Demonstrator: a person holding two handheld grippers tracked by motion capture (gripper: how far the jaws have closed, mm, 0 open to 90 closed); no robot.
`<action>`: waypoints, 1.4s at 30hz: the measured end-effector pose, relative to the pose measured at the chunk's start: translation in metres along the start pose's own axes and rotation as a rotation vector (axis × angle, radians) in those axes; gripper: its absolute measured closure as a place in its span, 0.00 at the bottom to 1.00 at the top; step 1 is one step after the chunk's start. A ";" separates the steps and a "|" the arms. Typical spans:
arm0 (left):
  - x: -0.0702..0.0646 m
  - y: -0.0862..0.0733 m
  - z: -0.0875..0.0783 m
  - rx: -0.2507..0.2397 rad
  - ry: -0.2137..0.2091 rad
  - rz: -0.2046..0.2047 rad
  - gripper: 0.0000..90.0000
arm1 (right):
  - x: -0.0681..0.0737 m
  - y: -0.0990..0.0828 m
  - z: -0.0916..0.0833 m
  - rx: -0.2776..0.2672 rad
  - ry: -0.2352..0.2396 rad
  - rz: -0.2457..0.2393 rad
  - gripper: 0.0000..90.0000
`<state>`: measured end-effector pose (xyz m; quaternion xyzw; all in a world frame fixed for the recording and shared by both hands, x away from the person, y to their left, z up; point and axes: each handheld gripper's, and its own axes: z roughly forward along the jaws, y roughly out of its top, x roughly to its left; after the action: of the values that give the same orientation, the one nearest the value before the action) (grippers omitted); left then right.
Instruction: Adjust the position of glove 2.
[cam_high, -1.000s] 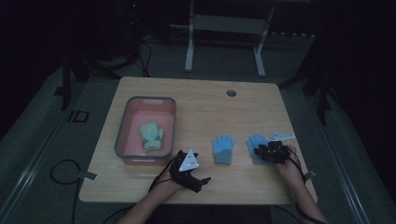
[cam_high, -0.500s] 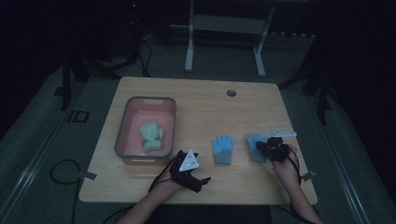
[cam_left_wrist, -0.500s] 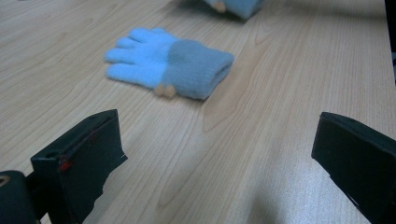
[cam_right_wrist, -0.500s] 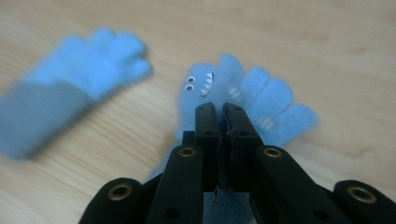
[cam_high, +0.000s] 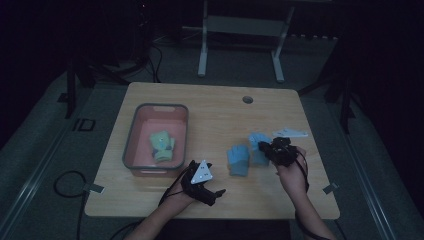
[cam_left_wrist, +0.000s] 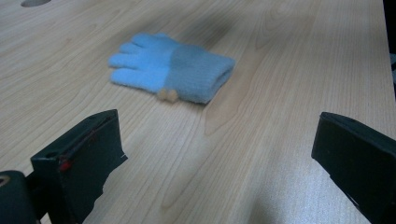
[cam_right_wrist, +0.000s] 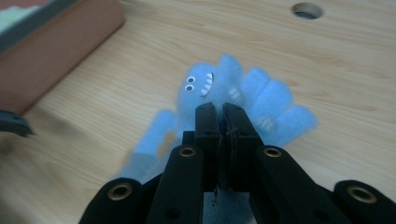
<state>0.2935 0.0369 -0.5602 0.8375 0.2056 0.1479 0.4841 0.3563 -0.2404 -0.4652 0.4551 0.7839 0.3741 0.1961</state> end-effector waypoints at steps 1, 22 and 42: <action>0.000 0.000 0.000 -0.001 0.000 0.000 0.02 | 0.005 0.001 0.002 0.005 0.008 0.001 0.95; -0.001 0.000 0.000 0.004 0.007 0.016 0.02 | 0.038 -0.025 0.078 0.180 0.009 0.008 0.90; -0.004 0.010 0.011 0.034 -0.004 0.028 0.05 | 0.016 -0.028 0.060 0.099 0.163 -0.046 0.18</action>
<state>0.2965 0.0225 -0.5571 0.8487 0.1954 0.1495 0.4682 0.3711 -0.2106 -0.5240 0.4142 0.8249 0.3663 0.1177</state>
